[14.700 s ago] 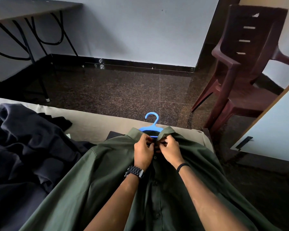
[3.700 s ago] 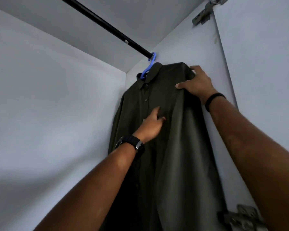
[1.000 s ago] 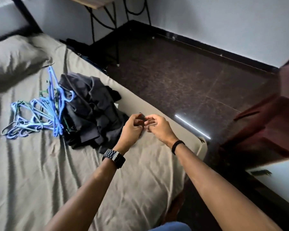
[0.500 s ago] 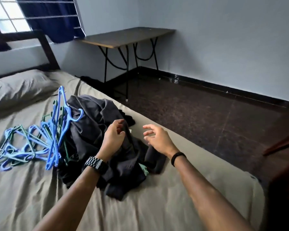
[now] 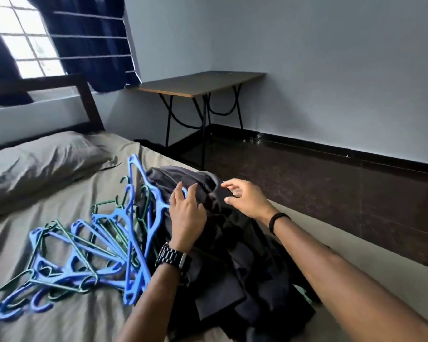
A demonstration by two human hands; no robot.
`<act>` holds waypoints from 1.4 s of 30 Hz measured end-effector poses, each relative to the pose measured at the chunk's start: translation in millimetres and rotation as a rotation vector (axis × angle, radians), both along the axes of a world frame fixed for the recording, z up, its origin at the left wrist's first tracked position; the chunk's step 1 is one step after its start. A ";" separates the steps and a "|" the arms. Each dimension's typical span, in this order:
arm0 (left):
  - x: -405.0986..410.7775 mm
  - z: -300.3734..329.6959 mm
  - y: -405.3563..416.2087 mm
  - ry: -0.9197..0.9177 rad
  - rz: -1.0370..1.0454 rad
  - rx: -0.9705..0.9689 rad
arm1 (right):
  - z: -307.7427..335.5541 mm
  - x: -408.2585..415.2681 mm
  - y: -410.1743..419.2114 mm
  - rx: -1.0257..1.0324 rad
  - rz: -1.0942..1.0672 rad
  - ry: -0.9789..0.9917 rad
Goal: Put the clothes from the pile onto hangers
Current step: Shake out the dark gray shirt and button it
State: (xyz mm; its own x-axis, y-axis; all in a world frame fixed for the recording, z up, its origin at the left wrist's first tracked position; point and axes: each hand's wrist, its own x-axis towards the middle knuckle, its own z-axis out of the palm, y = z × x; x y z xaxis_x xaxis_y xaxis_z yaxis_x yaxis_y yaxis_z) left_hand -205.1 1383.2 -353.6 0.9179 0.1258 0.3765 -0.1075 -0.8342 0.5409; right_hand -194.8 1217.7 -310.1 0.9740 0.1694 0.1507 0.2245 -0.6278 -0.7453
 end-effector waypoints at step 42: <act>-72.1 32.5 -237.1 0.150 -0.636 -0.022 | 58.2 -175.7 -304.0 -0.492 -0.418 0.384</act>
